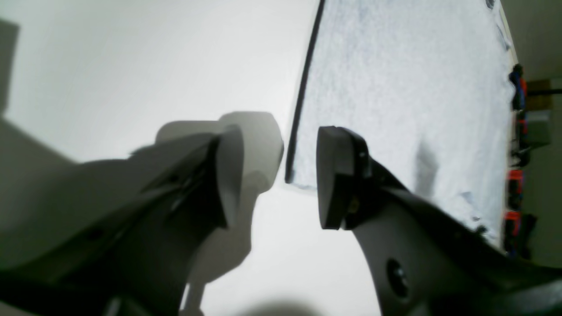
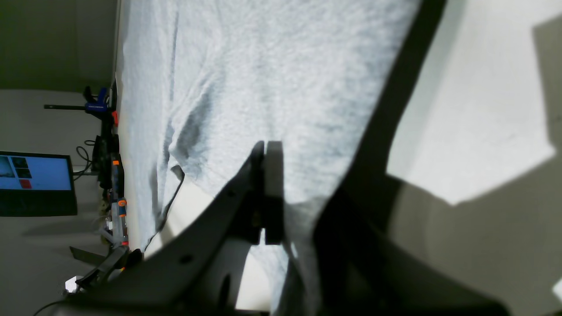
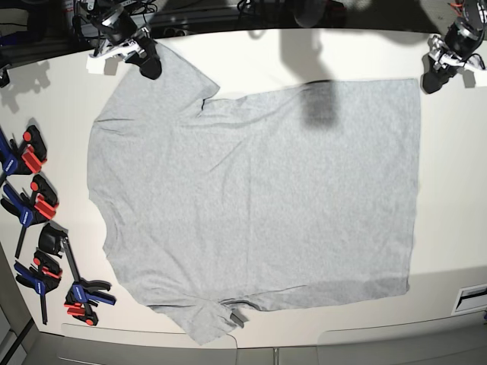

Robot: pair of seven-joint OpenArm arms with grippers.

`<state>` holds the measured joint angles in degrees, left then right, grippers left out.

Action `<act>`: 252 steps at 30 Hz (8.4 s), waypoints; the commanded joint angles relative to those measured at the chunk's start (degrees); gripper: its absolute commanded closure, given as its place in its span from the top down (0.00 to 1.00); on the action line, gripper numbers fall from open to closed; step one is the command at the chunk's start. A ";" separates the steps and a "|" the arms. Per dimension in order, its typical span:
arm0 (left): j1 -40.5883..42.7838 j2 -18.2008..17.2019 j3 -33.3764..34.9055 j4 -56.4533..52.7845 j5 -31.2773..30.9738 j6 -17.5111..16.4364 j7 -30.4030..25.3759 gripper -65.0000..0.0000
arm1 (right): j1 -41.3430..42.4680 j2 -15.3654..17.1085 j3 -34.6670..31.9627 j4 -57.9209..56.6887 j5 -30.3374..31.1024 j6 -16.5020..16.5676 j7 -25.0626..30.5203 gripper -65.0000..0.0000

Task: Fold the T-shirt properly
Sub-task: 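Move both grippers down to the shirt's shoulder corners, then grasp the shoulder corners and pull the shirt toward the robot, then lower both grippers and regrasp the shirt's shoulder edge, then drag the shirt with both grippers to straighten it flat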

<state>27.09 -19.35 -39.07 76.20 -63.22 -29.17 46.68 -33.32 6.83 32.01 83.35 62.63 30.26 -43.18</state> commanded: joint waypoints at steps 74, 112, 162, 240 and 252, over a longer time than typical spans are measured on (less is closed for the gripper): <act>13.42 -0.39 -1.03 12.46 2.49 -4.07 4.13 0.00 | -18.12 -2.86 17.40 17.62 12.61 7.74 -9.38 0.00; 19.10 -0.33 -6.29 22.58 -1.36 -4.07 4.44 0.00 | -21.53 -3.50 18.34 28.37 21.53 9.74 -16.83 0.00; -5.38 -0.68 0.94 22.51 23.37 5.66 -8.98 0.00 | 24.52 -3.17 -19.23 19.17 -55.45 -15.78 11.63 0.00; -7.39 -3.56 13.62 6.29 39.71 7.08 -4.66 0.00 | 18.01 5.44 -5.73 3.02 -48.83 -7.04 0.44 0.00; 2.75 -4.81 13.62 6.34 38.97 7.08 -4.70 0.00 | 3.93 6.16 -5.73 17.09 -45.92 -7.06 -1.36 0.00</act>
<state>27.79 -24.14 -25.74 83.66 -29.15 -23.92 33.39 -29.17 12.53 26.04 99.85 17.30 23.46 -43.53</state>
